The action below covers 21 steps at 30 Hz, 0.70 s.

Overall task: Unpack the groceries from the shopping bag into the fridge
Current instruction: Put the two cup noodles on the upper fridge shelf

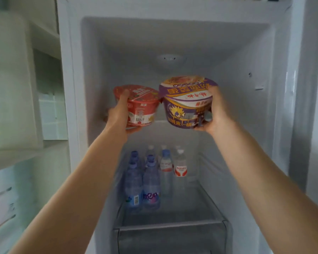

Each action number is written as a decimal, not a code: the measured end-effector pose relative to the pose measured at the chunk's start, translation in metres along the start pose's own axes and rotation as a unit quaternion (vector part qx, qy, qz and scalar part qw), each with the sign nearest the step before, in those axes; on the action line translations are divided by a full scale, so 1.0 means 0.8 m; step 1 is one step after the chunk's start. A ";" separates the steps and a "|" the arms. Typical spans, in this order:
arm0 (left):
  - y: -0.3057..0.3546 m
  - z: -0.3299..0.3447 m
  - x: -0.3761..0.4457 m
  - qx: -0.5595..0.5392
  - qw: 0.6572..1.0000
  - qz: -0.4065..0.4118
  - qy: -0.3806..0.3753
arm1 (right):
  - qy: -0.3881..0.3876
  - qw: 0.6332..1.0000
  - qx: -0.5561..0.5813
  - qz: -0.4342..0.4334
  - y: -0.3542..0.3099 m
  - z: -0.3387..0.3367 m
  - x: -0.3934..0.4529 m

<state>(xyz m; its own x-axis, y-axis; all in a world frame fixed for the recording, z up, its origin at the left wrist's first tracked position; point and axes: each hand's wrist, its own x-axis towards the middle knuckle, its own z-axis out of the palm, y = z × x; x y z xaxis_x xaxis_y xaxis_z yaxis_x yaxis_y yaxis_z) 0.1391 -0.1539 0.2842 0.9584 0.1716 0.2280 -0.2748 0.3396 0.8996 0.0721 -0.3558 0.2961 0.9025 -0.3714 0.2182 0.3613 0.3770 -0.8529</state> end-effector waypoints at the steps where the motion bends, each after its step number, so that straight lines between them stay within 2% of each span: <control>1: 0.003 0.004 0.005 0.001 1.000 -0.006 -0.001 | 0.009 1.000 0.008 0.000 -0.001 0.004 0.013; 4: 0.003 0.009 0.030 -0.002 1.000 -0.030 -0.006 | 0.031 0.999 -0.011 0.023 -0.001 0.015 0.041; 8: -0.004 0.015 0.053 -0.006 0.998 -0.053 -0.014 | 0.024 0.995 -0.067 0.065 -0.003 0.025 0.061; 11: -0.002 0.017 0.051 0.033 0.998 -0.057 0.004 | -0.011 0.993 -0.085 0.077 -0.011 0.028 0.060; 17: -0.007 0.006 0.036 0.145 0.989 -0.033 -0.010 | -0.031 0.958 -0.280 0.056 -0.014 0.015 0.049; 19: -0.015 0.001 0.038 0.280 0.957 0.052 0.047 | 0.006 0.923 -0.383 -0.039 -0.011 0.010 0.053; 21: -0.023 0.000 0.035 0.438 0.868 0.210 0.102 | 0.062 0.860 -0.468 -0.195 -0.002 0.007 0.060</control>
<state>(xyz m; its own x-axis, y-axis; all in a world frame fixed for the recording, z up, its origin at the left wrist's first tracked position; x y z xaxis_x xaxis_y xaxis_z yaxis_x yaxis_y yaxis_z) 0.1710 -0.1557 0.2739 0.7295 0.3007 0.6143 -0.3479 -0.6101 0.7119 0.1162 -0.3694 0.3106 0.7028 -0.4238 0.5714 0.2315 -0.6233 -0.7470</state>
